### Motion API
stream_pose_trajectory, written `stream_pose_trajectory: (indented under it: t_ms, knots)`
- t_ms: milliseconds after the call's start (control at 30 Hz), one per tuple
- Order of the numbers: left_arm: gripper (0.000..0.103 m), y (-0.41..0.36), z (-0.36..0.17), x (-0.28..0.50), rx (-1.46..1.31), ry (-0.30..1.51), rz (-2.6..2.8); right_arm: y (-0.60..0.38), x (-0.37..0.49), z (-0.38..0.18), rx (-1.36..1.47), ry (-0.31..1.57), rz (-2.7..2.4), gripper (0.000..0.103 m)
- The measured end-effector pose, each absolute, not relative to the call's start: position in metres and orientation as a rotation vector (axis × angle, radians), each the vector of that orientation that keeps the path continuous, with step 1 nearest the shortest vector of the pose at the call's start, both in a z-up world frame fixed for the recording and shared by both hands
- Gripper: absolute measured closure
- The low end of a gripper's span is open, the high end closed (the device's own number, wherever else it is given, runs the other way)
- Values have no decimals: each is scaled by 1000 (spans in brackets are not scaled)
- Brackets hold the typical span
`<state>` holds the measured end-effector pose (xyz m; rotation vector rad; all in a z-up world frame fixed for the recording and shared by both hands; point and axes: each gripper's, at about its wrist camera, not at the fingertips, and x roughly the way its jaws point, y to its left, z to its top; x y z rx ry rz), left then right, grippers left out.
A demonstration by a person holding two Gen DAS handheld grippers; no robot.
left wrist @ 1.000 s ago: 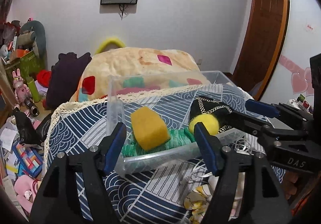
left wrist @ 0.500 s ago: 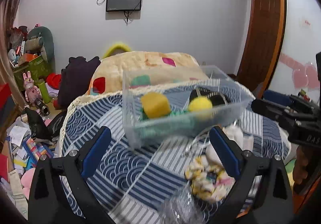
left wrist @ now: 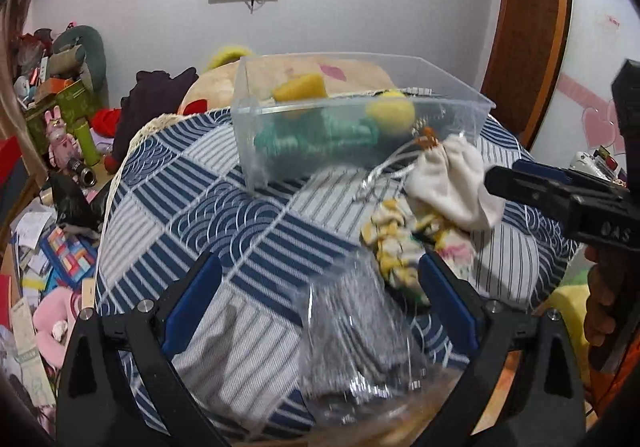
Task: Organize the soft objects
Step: 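Grasp the bagged grey sock with the left tool while the right tool grasps the white pouch, then drop the bagged sock into the box with the left tool while the right tool drops the pouch in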
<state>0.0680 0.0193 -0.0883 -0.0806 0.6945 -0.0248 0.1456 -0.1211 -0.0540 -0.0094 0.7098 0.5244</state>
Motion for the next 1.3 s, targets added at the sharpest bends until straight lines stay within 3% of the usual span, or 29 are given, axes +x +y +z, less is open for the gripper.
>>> stream_pose_trajectory:
  t_ms: [200,333,433,567,667,767,1300]
  knots:
    - [4,14,-103,52,-73,696,-12,-111,147,-65,-20,735,524,31]
    - [24,13,-115,49,-88,732,-24,-105,146,-68,-43,734,528,32]
    - [33,12,-121,48,-96,737,-28,-103,146,-71,-49,740,539,44]
    - [54,11,-119,46,-82,728,-37,-102,146,-74,-53,749,559,67]
    - [62,15,-117,46,-95,717,-28,-105,143,-73,-57,733,554,82]
    - [67,22,-113,48,-102,708,-15,-109,141,-69,-38,721,552,89]
    - [68,34,-59,67,-93,564,-22,-136,129,-21,-12,560,468,92]
